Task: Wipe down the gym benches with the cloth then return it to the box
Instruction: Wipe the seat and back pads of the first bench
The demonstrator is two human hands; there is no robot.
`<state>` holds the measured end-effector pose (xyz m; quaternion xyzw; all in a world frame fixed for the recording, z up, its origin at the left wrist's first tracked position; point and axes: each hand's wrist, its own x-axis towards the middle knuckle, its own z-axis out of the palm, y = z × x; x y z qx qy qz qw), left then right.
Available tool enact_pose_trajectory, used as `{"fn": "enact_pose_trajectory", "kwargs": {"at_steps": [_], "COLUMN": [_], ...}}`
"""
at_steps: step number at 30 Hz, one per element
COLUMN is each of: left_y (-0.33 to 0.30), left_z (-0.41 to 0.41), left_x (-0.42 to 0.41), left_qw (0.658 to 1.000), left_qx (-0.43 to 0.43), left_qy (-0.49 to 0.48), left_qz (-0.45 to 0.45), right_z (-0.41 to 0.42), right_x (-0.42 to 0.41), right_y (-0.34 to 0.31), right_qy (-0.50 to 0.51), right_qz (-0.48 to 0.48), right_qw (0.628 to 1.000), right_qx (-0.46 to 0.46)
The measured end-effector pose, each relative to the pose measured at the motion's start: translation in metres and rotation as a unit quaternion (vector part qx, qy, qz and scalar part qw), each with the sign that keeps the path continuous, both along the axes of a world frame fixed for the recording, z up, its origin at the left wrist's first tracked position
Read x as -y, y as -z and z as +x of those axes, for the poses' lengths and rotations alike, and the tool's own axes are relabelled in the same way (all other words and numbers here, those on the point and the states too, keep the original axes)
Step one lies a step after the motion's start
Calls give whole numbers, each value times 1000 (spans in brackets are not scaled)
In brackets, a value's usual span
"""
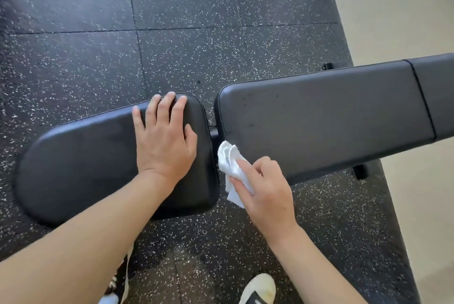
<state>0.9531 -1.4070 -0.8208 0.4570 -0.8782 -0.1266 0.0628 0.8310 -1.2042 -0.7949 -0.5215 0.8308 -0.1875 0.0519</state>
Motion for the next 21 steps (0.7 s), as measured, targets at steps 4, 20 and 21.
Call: {"fn": "enact_pose_trajectory", "kwargs": {"at_steps": [4,20,21], "left_y": [1,7,8], "left_z": [-3,-4,-4], "left_x": [-2,-1,-1], "left_qw": [1000,999,999], "left_qx": [-5,-15,-14], "left_qy": [-10,-18,-16], "left_qz": [-11,-41,-40], "right_z": [-23,-25,-21], "right_x": [42,63,46], "right_y": [20,20,20], "right_qy": [-3,20,7], "right_qz": [-58,-71,-61], "right_qw": [997,997,998], "right_qx": [-57,-19,-15]}}
